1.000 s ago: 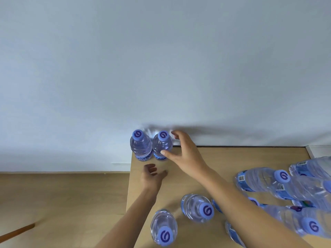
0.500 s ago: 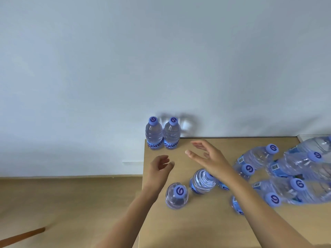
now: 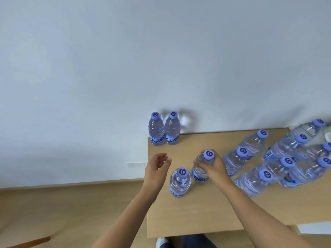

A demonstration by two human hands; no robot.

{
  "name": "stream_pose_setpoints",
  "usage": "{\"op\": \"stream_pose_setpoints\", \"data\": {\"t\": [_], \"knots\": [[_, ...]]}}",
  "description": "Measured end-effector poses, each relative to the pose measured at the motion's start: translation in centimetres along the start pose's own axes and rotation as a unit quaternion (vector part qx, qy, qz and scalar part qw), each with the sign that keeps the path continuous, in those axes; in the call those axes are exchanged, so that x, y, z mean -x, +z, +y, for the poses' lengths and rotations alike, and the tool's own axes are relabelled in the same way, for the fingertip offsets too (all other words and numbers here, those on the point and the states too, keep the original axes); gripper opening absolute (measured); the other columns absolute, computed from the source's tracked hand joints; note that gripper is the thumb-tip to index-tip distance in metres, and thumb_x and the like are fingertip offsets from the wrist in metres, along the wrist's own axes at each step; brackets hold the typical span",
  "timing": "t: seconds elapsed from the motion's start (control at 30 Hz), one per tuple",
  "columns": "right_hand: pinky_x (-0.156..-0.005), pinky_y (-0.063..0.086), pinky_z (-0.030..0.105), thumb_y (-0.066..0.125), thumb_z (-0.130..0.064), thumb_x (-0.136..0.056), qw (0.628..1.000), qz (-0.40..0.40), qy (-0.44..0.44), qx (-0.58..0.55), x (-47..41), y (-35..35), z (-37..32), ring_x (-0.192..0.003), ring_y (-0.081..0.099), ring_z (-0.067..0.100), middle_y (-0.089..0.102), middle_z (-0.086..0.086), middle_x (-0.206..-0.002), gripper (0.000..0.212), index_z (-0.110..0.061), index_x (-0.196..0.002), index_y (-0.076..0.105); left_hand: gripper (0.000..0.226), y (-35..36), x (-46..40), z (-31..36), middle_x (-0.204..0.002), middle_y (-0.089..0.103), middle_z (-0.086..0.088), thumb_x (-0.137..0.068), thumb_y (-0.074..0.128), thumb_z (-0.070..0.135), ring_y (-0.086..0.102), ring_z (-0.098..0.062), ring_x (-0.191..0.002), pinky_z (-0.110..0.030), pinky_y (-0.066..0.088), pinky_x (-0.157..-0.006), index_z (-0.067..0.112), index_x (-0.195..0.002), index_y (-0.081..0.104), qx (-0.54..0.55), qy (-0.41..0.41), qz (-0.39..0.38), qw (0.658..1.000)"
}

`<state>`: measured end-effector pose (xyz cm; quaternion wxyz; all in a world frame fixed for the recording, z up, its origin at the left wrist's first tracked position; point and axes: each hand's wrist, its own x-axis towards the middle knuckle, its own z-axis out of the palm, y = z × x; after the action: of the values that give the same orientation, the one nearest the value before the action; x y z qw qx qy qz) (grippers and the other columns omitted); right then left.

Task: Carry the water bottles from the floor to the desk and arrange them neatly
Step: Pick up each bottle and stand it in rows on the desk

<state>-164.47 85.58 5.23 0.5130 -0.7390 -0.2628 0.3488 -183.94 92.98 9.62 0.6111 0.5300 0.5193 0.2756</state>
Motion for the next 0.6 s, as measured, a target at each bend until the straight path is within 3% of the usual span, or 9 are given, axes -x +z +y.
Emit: {"op": "stream_pose_setpoints", "data": {"t": [0.23, 0.33, 0.47, 0.6], "knots": [[-0.082, 0.051, 0.031, 0.081, -0.004, -0.076, 0.998, -0.044, -0.039, 0.004, -0.5, -1.7, -4.1, -0.085, 0.064, 0.02, 0.069, 0.003, -0.087, 0.026, -0.005, -0.096, 0.065, 0.025, 0.3, 0.3, 2.9, -0.116, 0.065, 0.007, -0.09, 0.068, 0.02, 0.063, -0.001, -0.101, -0.012, 0.048, -0.077, 0.025, -0.112, 0.06, -0.011, 0.024, -0.028, 0.999], [-0.079, 0.053, 0.03, 0.082, -0.009, -0.079, 0.992, -0.083, -0.097, -0.01, -0.6, -3.4, -8.6, -0.083, 0.067, 0.017, 0.072, 0.002, -0.086, 0.017, -0.007, -0.089, 0.069, 0.045, 1.2, 0.5, 4.5, -0.12, 0.064, 0.007, -0.08, 0.079, 0.023, 0.062, -0.003, -0.107, -0.02, 0.049, -0.091, 0.025, -0.12, 0.057, -0.036, 0.058, -0.068, 0.995], [-0.069, 0.054, 0.021, 0.079, -0.018, -0.074, 0.975, -0.136, -0.169, -0.047, -0.4, -5.1, -16.1, -0.076, 0.068, 0.011, 0.072, -0.001, -0.084, 0.016, -0.007, -0.082, 0.07, 0.082, 2.8, 0.6, 7.3, -0.13, 0.054, 0.018, -0.062, 0.088, 0.037, 0.049, 0.008, -0.122, -0.019, 0.039, -0.104, 0.029, -0.133, 0.047, -0.053, 0.102, -0.158, 0.981], [-0.075, 0.056, 0.029, 0.08, -0.035, -0.065, 0.967, -0.145, -0.2, -0.067, -0.5, -5.9, -22.4, -0.082, 0.072, 0.025, 0.075, 0.011, -0.091, 0.025, -0.017, -0.08, 0.07, 0.082, 4.2, 0.2, 10.8, -0.13, 0.06, 0.014, -0.063, 0.09, 0.037, 0.053, 0.001, -0.123, -0.019, 0.043, -0.102, 0.03, -0.133, 0.048, -0.037, 0.156, -0.204, 0.966]]}}
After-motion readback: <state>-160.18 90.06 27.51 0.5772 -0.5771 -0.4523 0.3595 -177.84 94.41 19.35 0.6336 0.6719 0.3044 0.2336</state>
